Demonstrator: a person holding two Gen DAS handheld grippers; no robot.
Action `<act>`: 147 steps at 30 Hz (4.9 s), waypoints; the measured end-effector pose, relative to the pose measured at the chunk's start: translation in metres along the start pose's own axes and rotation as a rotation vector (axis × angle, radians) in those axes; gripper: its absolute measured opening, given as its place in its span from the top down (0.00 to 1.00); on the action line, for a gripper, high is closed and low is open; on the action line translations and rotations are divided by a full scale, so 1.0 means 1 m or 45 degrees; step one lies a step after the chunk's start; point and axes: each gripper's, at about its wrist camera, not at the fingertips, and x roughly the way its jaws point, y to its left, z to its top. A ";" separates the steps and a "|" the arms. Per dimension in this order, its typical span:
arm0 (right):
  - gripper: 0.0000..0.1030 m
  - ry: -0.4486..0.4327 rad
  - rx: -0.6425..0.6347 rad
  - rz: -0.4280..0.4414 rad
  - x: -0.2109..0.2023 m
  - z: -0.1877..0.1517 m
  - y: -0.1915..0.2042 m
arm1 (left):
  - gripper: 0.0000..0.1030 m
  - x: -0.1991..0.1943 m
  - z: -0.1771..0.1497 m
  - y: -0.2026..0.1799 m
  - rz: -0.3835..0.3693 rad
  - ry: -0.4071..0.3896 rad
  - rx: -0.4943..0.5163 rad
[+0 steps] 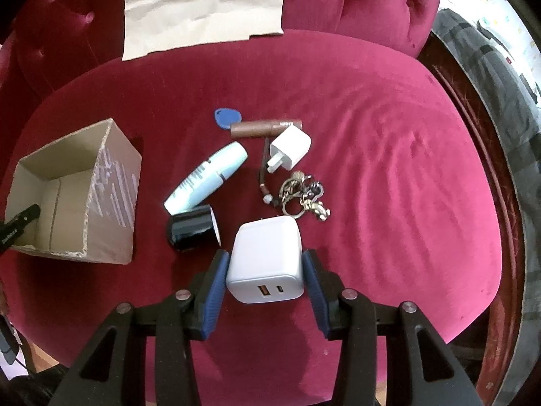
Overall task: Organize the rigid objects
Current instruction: 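Carry the white charger into the box and open the right gripper, then move the right gripper back toward the remaining items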
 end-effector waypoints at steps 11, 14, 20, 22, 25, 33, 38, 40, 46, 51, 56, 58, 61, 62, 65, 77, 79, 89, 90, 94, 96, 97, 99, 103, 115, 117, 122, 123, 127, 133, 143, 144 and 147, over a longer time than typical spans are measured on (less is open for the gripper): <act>0.54 -0.085 -0.024 0.006 -0.035 0.014 0.015 | 0.96 0.000 0.000 0.000 0.000 -0.001 0.003; 0.54 -0.111 -0.035 0.015 -0.044 0.015 0.020 | 0.96 0.000 0.000 0.001 -0.003 -0.002 0.003; 0.54 -0.150 -0.066 0.035 -0.052 0.019 0.038 | 0.96 0.000 -0.001 0.001 -0.005 -0.003 0.001; 0.54 -0.164 -0.081 0.041 -0.056 0.021 0.045 | 0.96 0.000 -0.001 0.001 -0.004 -0.004 0.005; 0.54 -0.173 -0.104 0.051 -0.060 0.023 0.055 | 0.96 0.000 0.000 0.001 -0.007 -0.002 0.004; 0.54 -0.178 -0.157 0.090 -0.066 0.025 0.079 | 0.96 0.000 0.000 0.000 -0.009 -0.002 0.002; 0.54 -0.186 -0.204 0.116 -0.069 0.027 0.099 | 0.96 0.000 -0.001 0.000 -0.013 -0.004 0.001; 0.54 -0.190 -0.218 0.127 -0.070 0.029 0.106 | 0.96 0.000 -0.001 0.001 -0.015 -0.004 0.000; 0.54 -0.200 -0.271 0.153 -0.071 0.033 0.129 | 0.96 0.001 0.000 0.000 -0.015 -0.003 0.004; 0.54 -0.202 -0.309 0.185 -0.068 0.035 0.146 | 0.96 0.000 0.000 0.000 -0.017 -0.003 0.002; 0.54 -0.175 -0.332 0.243 -0.058 0.039 0.159 | 0.96 0.001 -0.001 0.001 -0.019 -0.003 0.000; 0.54 -0.157 -0.340 0.264 -0.052 0.041 0.165 | 0.96 0.001 -0.001 0.000 -0.021 -0.004 0.000; 0.54 -0.139 -0.359 0.283 -0.042 0.042 0.173 | 0.96 0.001 -0.001 0.001 -0.021 -0.004 0.001; 0.54 -0.132 -0.366 0.295 -0.037 0.043 0.176 | 0.96 0.001 -0.001 0.001 -0.021 -0.005 0.001; 0.54 -0.117 -0.379 0.318 -0.029 0.044 0.183 | 0.96 0.001 -0.001 0.001 -0.021 -0.006 0.002; 0.54 -0.116 -0.395 0.410 -0.019 0.045 0.196 | 0.96 0.001 -0.001 0.003 -0.023 -0.008 0.005; 0.54 -0.116 -0.390 0.424 -0.019 0.045 0.195 | 0.96 0.001 -0.001 0.003 -0.024 -0.009 0.004; 0.18 -0.174 -0.372 0.436 -0.025 0.054 0.189 | 0.96 0.001 -0.001 0.003 -0.016 -0.009 0.012; 0.14 -0.182 -0.373 0.427 -0.026 0.054 0.189 | 0.96 0.001 -0.001 0.002 -0.017 -0.015 0.010; 0.00 -0.196 -0.393 0.386 -0.026 0.052 0.190 | 0.96 0.001 -0.002 0.001 -0.011 -0.014 0.010; 0.00 -0.196 -0.400 0.368 -0.028 0.050 0.191 | 0.96 0.001 -0.002 0.001 -0.010 -0.015 0.012; 0.00 -0.198 -0.406 0.362 -0.028 0.049 0.191 | 0.96 0.001 -0.002 0.002 -0.010 -0.015 0.012; 0.00 -0.206 -0.413 0.354 -0.030 0.049 0.190 | 0.96 0.001 -0.002 0.001 -0.010 -0.015 0.012; 0.00 -0.225 -0.412 0.341 -0.034 0.051 0.186 | 0.96 0.001 -0.002 0.001 -0.009 -0.015 0.013; 0.00 -0.281 -0.369 0.291 -0.054 0.057 0.152 | 0.96 0.001 -0.002 -0.003 0.007 -0.013 0.015; 0.00 -0.287 -0.361 0.282 -0.055 0.059 0.144 | 0.96 0.001 -0.002 -0.003 0.009 -0.013 0.015; 0.00 -0.299 -0.330 0.248 -0.058 0.062 0.123 | 0.96 0.002 -0.002 -0.003 0.011 -0.011 0.013; 0.00 -0.299 -0.325 0.242 -0.058 0.062 0.119 | 0.96 0.002 -0.002 -0.003 0.012 -0.012 0.013; 0.00 -0.304 -0.300 0.216 -0.057 0.061 0.101 | 0.96 0.002 -0.002 -0.004 0.013 -0.012 0.013; 0.00 -0.284 -0.260 0.202 -0.053 0.061 0.078 | 0.96 0.002 -0.002 -0.004 0.012 -0.011 0.011; 0.00 -0.266 -0.236 0.142 -0.044 0.057 0.050 | 0.96 0.003 -0.001 -0.003 0.013 -0.011 0.010; 0.00 -0.264 -0.236 0.138 -0.043 0.056 0.048 | 0.96 0.003 -0.001 -0.003 0.013 -0.011 0.011; 0.00 -0.252 -0.230 0.122 -0.039 0.055 0.041 | 0.96 0.003 -0.001 -0.003 0.013 -0.011 0.010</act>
